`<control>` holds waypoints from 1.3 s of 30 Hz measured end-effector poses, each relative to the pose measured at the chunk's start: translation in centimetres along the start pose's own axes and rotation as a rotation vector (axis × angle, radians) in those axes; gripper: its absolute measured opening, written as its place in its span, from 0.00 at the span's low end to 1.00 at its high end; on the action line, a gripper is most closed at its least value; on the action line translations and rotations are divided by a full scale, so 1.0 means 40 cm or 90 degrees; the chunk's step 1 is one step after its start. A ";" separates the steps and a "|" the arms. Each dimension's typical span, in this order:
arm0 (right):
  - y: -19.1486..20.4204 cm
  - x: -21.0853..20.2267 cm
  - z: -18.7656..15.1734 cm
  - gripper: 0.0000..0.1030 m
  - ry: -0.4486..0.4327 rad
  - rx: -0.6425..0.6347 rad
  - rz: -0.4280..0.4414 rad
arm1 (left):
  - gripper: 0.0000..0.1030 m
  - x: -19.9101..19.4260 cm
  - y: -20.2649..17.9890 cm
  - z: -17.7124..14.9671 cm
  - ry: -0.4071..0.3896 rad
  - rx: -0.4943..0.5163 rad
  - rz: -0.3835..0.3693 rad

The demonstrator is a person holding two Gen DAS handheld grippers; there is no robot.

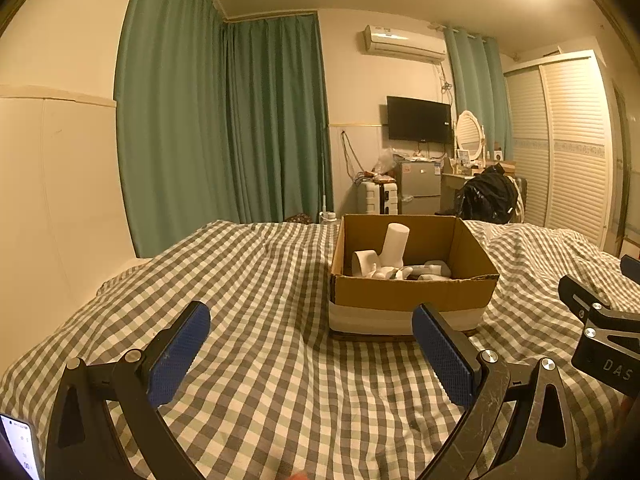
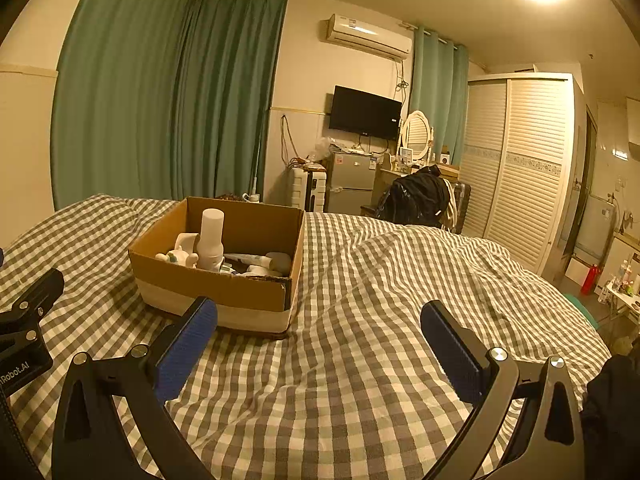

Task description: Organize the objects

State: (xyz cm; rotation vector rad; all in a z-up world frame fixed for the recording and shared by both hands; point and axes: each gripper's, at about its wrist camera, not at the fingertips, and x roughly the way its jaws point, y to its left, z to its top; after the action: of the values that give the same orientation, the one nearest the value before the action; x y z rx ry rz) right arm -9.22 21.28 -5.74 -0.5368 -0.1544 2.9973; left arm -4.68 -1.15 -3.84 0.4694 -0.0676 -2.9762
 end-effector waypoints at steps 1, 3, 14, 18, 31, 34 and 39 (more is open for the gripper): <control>0.000 0.000 0.000 0.99 0.000 0.000 0.000 | 1.00 -0.001 -0.001 0.000 -0.002 0.000 0.000; 0.000 0.000 0.000 0.99 0.000 0.000 0.000 | 1.00 -0.002 -0.002 0.000 -0.003 0.002 0.001; -0.002 0.001 -0.003 0.99 0.003 0.002 0.000 | 1.00 -0.004 -0.002 -0.001 -0.001 0.001 0.005; -0.003 0.002 -0.004 0.99 0.003 0.002 0.000 | 1.00 -0.004 -0.002 -0.002 -0.001 0.003 0.005; -0.004 0.001 -0.006 0.99 0.005 0.001 0.000 | 1.00 -0.005 -0.002 -0.002 0.001 0.003 0.007; -0.005 0.000 -0.006 0.99 0.005 0.001 0.000 | 1.00 -0.004 -0.002 -0.002 0.001 0.003 0.007; -0.005 0.000 -0.006 0.99 0.005 0.001 0.000 | 1.00 -0.005 -0.002 -0.003 0.001 0.003 0.007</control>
State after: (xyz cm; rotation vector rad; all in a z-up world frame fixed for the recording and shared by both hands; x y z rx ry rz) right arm -9.12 21.51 -5.93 -0.5481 -0.1523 2.9944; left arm -4.48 -1.07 -3.88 0.4707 -0.0768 -2.9656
